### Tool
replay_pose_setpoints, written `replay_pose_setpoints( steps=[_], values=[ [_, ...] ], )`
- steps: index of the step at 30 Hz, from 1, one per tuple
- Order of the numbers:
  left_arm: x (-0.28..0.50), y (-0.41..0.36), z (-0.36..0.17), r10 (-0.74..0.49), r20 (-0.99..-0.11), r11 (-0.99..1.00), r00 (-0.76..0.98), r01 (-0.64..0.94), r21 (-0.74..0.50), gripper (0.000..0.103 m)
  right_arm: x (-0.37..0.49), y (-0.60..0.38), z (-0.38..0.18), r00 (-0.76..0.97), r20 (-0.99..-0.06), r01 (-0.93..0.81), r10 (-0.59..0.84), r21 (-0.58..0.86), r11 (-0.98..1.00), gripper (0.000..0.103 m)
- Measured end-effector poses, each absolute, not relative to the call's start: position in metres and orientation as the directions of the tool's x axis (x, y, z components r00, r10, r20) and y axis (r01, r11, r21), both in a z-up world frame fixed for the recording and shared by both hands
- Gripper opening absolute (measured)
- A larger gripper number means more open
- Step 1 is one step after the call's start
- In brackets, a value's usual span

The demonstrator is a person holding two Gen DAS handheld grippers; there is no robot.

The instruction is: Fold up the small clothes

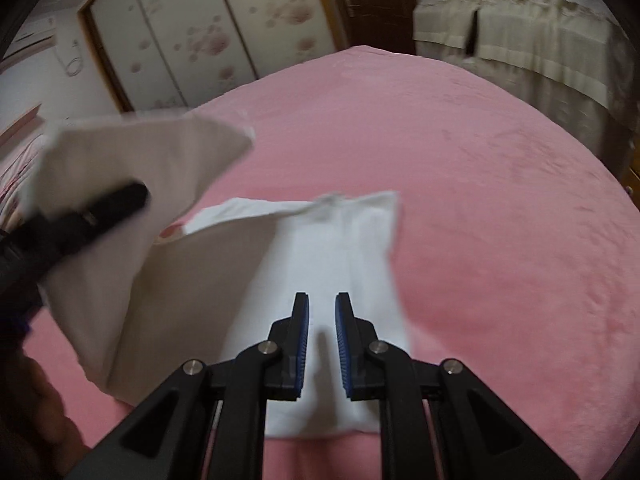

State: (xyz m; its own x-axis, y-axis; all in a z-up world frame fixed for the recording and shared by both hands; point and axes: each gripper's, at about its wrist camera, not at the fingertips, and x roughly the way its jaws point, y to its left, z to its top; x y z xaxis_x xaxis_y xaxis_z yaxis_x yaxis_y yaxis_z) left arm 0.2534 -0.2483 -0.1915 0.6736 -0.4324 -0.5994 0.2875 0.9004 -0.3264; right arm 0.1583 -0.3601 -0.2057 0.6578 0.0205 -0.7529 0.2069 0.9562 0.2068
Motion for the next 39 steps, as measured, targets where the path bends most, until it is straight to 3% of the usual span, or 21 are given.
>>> replay_pose_setpoints(
  steps=[5,7,13,17,22,26,32,39],
  values=[
    [0.256,-0.281,-0.238,-0.428,-0.696,0.902,0.576,0.324,-0.285,0.034,0.141,-0.389,-0.215,0.634,-0.774,0.247,-0.008,0.193,0.95,0.013],
    [0.255,-0.282,-0.241,-0.46,-0.697,0.885,0.55,0.346,-0.311,0.054,0.138,-0.394,-0.217,0.627,-0.779,0.251,0.002,0.205,0.946,0.013],
    [0.236,-0.278,-0.23,-0.538,-0.656,0.842,0.53,0.374,-0.388,0.077,0.136,-0.402,-0.217,0.636,-0.771,0.249,0.029,0.24,0.938,0.013],
    [0.225,-0.268,-0.208,-0.578,-0.624,0.816,0.527,0.371,-0.443,0.08,0.134,-0.398,-0.21,0.644,-0.764,0.24,0.042,0.253,0.937,0.013],
    [0.211,-0.237,-0.176,-0.545,-0.596,0.837,0.59,0.342,-0.427,0.083,0.133,-0.394,-0.194,0.66,-0.748,0.209,0.073,0.276,0.938,0.014],
    [0.207,-0.202,-0.164,-0.415,-0.617,0.908,0.668,0.26,-0.329,0.086,0.131,-0.388,-0.182,0.674,-0.732,0.174,0.1,0.289,0.941,0.046],
    [0.202,-0.147,-0.179,-0.245,-0.66,0.965,0.711,0.117,-0.233,0.086,0.134,-0.38,-0.188,0.639,-0.738,0.135,0.214,0.382,0.914,0.047],
    [0.205,-0.125,-0.216,-0.222,-0.717,0.962,0.66,0.03,-0.27,0.086,0.144,-0.365,-0.213,0.564,-0.756,0.147,0.333,0.488,0.86,0.055]
  ],
)
